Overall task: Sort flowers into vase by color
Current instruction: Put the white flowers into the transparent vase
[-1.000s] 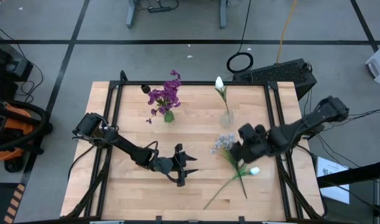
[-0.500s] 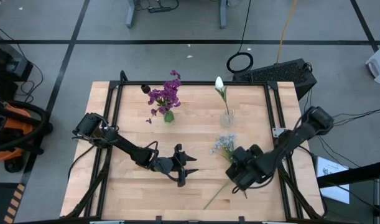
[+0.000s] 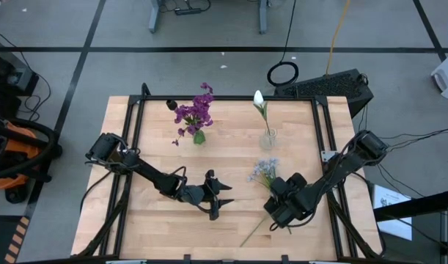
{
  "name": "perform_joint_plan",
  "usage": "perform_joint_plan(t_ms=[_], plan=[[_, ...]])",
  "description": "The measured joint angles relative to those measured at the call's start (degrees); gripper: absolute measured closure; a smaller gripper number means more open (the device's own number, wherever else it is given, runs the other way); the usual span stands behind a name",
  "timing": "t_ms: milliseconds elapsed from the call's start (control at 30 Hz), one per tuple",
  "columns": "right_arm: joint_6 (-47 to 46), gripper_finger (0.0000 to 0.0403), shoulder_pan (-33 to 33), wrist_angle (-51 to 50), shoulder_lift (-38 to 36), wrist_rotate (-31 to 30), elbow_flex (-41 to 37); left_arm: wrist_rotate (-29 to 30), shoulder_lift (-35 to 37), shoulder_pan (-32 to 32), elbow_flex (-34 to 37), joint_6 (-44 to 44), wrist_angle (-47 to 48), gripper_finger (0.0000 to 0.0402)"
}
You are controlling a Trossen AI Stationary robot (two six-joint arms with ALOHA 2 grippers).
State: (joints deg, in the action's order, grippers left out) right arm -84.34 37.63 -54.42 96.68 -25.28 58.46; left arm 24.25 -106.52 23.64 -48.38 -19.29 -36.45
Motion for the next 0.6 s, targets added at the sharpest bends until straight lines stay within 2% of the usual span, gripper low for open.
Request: perform_joint_plan(t_ms=[400, 600], plan=[[2.3, 0.0102, -0.1, 3.7, 0.6, 1.7, -0.2, 0.0, 0.0, 0.1, 0.0, -0.1, -0.3, 0.0178], [1.3, 0.0128, -1.7, 6.3, 0.6, 3.2, -3.9, 0.0, 0.0, 0.1, 0.0, 0.0, -0.5, 0.0178]])
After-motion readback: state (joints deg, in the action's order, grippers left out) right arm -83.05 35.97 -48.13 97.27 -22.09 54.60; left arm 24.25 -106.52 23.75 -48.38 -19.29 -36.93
